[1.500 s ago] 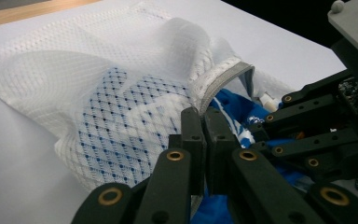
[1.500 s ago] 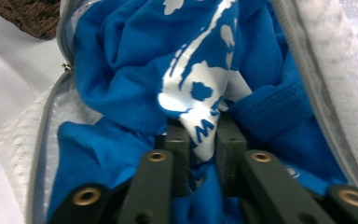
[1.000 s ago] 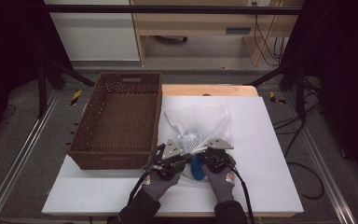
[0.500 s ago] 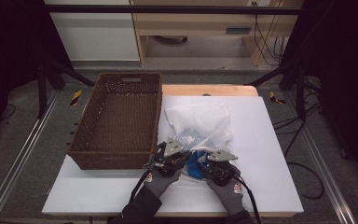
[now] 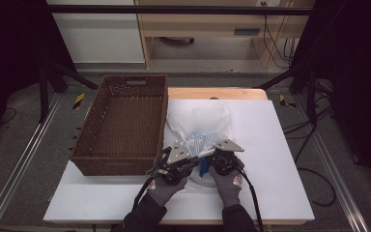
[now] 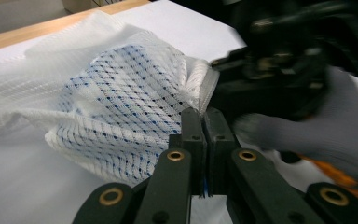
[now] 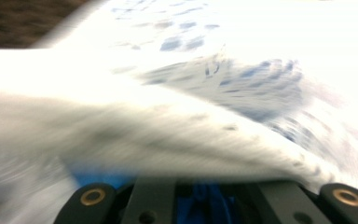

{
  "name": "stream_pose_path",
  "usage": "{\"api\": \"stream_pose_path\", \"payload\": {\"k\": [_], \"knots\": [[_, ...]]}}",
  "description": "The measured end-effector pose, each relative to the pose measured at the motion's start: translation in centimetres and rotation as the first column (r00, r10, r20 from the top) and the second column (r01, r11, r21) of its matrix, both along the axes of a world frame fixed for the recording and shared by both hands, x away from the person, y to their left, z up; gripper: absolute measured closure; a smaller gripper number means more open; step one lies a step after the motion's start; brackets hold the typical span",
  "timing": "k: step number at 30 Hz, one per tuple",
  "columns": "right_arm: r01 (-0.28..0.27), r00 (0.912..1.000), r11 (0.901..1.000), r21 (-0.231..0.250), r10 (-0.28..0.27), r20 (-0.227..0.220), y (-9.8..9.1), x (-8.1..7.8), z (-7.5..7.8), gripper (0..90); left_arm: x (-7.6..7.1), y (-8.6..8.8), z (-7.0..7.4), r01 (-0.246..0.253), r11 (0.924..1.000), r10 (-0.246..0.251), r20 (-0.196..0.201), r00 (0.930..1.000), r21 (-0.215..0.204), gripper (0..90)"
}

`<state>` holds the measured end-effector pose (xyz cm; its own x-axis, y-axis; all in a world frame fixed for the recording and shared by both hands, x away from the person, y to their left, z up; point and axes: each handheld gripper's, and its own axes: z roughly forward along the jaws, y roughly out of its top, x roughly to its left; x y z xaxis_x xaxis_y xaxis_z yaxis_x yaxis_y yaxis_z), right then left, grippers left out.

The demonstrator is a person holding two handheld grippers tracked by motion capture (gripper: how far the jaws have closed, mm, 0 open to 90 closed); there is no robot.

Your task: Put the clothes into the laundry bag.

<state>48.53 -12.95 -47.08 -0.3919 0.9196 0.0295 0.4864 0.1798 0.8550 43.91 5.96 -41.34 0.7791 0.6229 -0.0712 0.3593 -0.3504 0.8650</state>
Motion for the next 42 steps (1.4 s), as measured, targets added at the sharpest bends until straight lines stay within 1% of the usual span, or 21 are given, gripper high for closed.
{"api": "stream_pose_path", "payload": {"k": [1, 2, 5, 7, 9, 12, 13, 14, 15, 18, 20, 22, 26, 27, 29, 31, 33, 35, 37, 39, 42], "knots": [[0.048, 0.9987, 0.9973, -0.056, -0.049, -0.014, -0.1, 0.8, -0.9, 79.8, 0.1, 0.0, -0.3, 0.001, 1.0, -0.001, -0.006, 1.0, 0.008, 88.7], [0.061, 0.9974, 0.9952, -0.077, -0.063, -0.034, -0.2, 1.0, -1.3, 79.1, 0.1, 0.1, -0.6, -0.002, 0.9999, 0.002, -0.012, 0.9999, 0.014, 88.6], [0.055, 0.9971, 0.9965, -0.063, -0.058, -0.048, -0.6, 1.0, -1.5, 75.9, 0.6, 0.4, -1.5, -0.013, 0.9998, 0.014, -0.039, 0.9991, 0.014, 88.5], [0.024, 0.9984, 0.9984, -0.051, -0.027, -0.05, -1.1, 0.6, -1.1, 69.6, 0.9, 0.6, -1.9, -0.023, 0.9997, 0.023, -0.047, 0.9986, 0.011, 88.5], [-0.018, 0.9989, 0.9998, -0.004, 0.018, -0.044, -1.9, -0.3, -0.6, 64.5, 1.1, 0.7, -2.0, -0.037, 0.9993, 0.037, -0.044, 0.9983, 0.01, 88.4], [-0.084, 0.9964, 0.9957, 0.038, 0.084, -0.012, -3.3, -2.1, 0.3, 59.3, 1.2, 0.9, -1.9, -0.053, 0.9986, 0.054, -0.037, 0.9979, 0.004, 88.3], [-0.126, 0.992, 0.9909, 0.046, 0.126, 0.0, -3.7, -3.3, 0.7, 55.8, 1.3, 0.9, -1.9, -0.057, 0.9984, 0.057, -0.037, 0.9977, 0.004, 88.3], [-0.126, 0.992, 0.9909, 0.046, 0.126, 0.0, -3.7, -3.3, 0.7, 55.8, 1.3, 0.8, -1.9, -0.06, 0.9982, 0.06, -0.035, 0.9976, 0.003, 88.3], [-0.167, 0.9859, 0.9848, 0.047, 0.167, -0.003, -3.5, -4.0, 0.8, 51.2, 1.4, 0.8, -1.8, -0.065, 0.9979, 0.065, -0.033, 0.9974, 0.002, 88.3], [-0.201, 0.9792, 0.9774, 0.064, 0.203, -0.013, -2.6, -4.1, 0.7, 47.6, 1.3, 0.7, -1.8, -0.068, 0.9977, 0.068, -0.028, 0.9973, -0.001, 88.3], [-0.224, 0.9739, 0.9727, 0.059, 0.226, -0.022, -1.4, -3.7, 0.4, 44.9, 1.3, 0.7, -1.7, -0.071, 0.9975, 0.071, -0.025, 0.9972, -0.002, 88.3], [-0.225, 0.9729, 0.9738, 0.034, 0.226, -0.047, 0.3, -2.5, -0.4, 43.8, 1.4, 0.8, -1.7, -0.073, 0.9973, 0.072, -0.026, 0.997, -0.008, 88.4], [-0.197, 0.9766, 0.9803, 0.012, 0.197, -0.085, 1.6, -1.5, -1.2, 50.1, 1.4, 0.8, -1.7, -0.073, 0.9973, 0.072, -0.026, 0.9971, -0.011, 88.4], [-0.17, 0.9819, 0.9854, -0.015, 0.168, -0.088, 1.8, -1.0, -1.4, 61.9, 1.4, 0.8, -1.7, -0.072, 0.9973, 0.072, -0.026, 0.9971, -0.013, 88.4], [-0.155, 0.9835, 0.9878, -0.015, 0.153, -0.097, 1.8, -1.0, -1.3, 65.7, 1.3, 0.8, -1.7, -0.072, 0.9973, 0.072, -0.026, 0.9971, -0.014, 88.4], [-0.137, 0.986, 0.9904, -0.019, 0.134, -0.098, 1.7, -0.9, -1.3, 77.0, 1.3, 0.8, -1.7, -0.072, 0.9972, 0.072, -0.027, 0.997, -0.017, 88.4], [-0.127, 0.9869, 0.9918, -0.015, 0.125, -0.103, 1.8, -1.0, -1.1, 79.9, 1.3, 0.8, -1.7, -0.069, 0.9974, 0.069, -0.025, 0.9973, -0.021, 88.5], [-0.131, 0.9885, 0.9913, -0.016, 0.129, -0.079, 1.9, -1.1, -0.7, 80.5, 1.1, 0.8, -1.4, -0.059, 0.9978, 0.058, -0.022, 0.9981, -0.03, 88.5], [-0.123, 0.9922, 0.9918, 0.034, 0.124, -0.015, 1.9, -1.0, 0.3, 80.5, 0.5, 0.8, -0.7, -0.032, 0.9984, 0.032, -0.003, 0.9995, -0.047, 88.5], [-0.114, 0.9934, 0.9926, 0.042, 0.114, 0.003, 1.9, -0.9, 0.4, 80.4, 0.3, 0.7, -0.5, -0.024, 0.9985, 0.024, 0.001, 0.9997, -0.049, 88.6], [-0.035, 0.9992, 0.9989, 0.033, 0.034, 0.022, 1.9, 0.2, -0.4, 79.7, 0.1, 0.6, -0.6, -0.014, 0.9993, 0.014, -0.003, 0.9999, -0.035, 88.6]]}}
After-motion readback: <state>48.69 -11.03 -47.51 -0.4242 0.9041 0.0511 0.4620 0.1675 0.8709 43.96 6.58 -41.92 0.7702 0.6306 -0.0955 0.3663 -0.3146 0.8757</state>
